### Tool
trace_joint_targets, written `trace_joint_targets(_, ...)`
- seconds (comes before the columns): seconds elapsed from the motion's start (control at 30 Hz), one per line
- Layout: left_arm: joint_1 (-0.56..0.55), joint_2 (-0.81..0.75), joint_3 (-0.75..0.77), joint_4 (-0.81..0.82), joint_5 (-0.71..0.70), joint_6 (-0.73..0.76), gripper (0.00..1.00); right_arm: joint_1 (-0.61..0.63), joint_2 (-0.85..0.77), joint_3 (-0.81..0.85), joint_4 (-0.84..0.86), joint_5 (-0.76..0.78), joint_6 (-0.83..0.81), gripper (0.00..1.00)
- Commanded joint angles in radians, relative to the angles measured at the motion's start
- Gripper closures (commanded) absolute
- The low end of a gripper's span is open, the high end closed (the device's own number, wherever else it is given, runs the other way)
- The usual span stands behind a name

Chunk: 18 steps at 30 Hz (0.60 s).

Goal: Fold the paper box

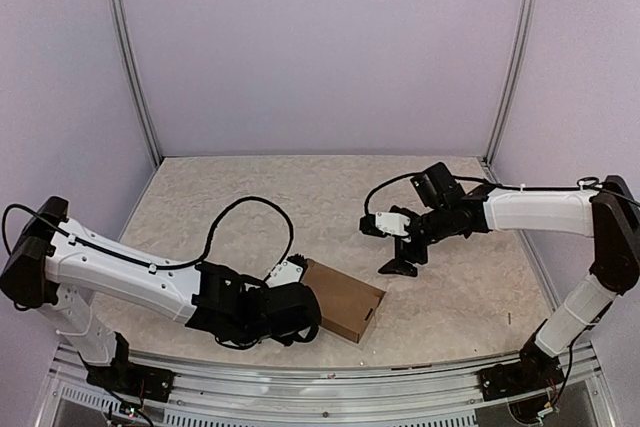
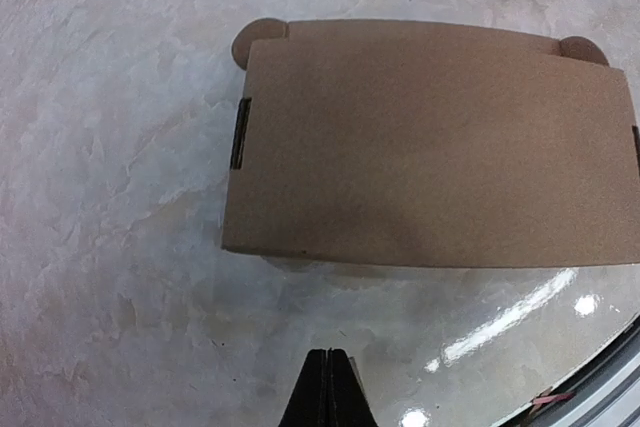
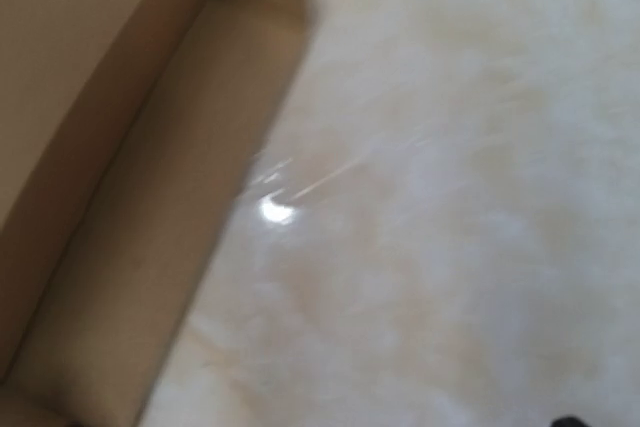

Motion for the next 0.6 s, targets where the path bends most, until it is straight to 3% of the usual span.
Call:
trace_joint_targets(0.0,0.035,-0.04,-0.089,-0.068,0.082,-0.236,0.98,0.08,0.033,-0.058,0.039,0.149,-0.068,0.01)
trace_joint_targets(0.23,0.165,-0.058,-0.216,0.168,0.248,-0.203,0.88,0.187,0.04,-0.082,0.018,0.178,-0.074,0.0)
trace_joint_targets(0.57,0.301,0.052,-0.132,0.32,0.35,0.039,0.88,0.414,-0.008,-0.139,-0.02,0.228,-0.052,0.01)
